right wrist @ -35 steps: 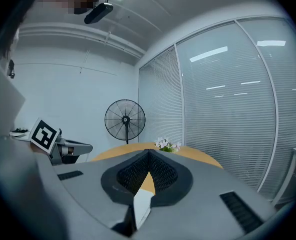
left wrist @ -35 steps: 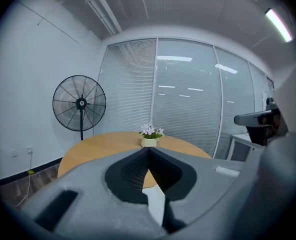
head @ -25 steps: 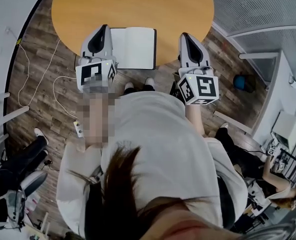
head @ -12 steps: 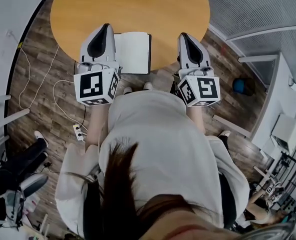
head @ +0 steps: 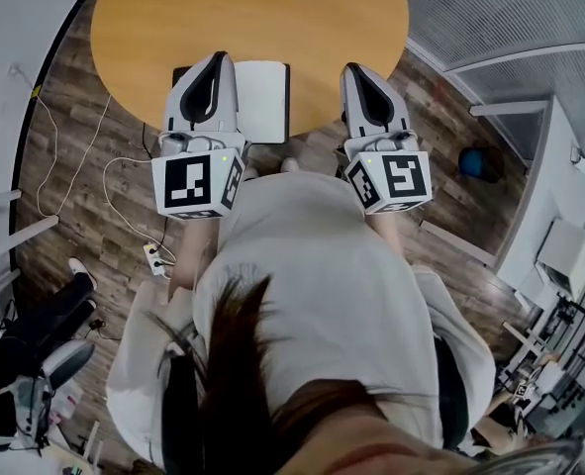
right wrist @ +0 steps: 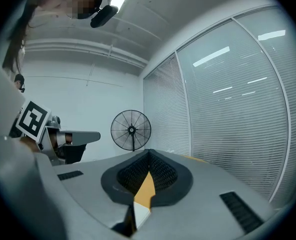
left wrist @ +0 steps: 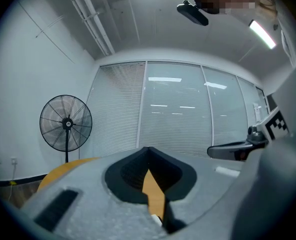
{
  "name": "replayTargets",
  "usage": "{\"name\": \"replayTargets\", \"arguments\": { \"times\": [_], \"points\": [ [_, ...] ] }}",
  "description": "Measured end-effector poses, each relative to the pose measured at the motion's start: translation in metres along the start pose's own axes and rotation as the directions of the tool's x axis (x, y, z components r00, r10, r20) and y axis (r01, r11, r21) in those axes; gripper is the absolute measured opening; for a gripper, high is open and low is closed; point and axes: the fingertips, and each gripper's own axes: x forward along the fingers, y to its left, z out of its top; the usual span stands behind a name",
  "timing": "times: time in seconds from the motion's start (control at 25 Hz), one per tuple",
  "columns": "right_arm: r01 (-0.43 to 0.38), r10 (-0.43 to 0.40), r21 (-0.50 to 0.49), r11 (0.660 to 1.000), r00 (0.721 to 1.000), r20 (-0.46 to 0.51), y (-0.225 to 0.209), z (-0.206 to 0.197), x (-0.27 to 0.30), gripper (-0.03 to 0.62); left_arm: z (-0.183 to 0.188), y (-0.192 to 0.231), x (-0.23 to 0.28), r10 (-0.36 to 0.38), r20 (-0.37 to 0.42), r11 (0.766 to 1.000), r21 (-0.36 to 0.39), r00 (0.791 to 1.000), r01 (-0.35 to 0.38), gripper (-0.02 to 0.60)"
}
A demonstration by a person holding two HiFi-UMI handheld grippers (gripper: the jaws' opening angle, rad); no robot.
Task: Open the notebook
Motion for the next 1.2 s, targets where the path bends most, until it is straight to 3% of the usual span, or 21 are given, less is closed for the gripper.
{"name": "replayTargets", "arguments": {
  "times": [1.2],
  "points": [
    [-0.005, 0.004, -0.022, 1.0, 1.0, -0.022, 0.005, -0.008, 0.01, 0.002, -0.014, 0.008, 0.005, -0.027, -0.025, 0.998, -0.053, 0.999, 0.025, 0.017]
  ]
}}
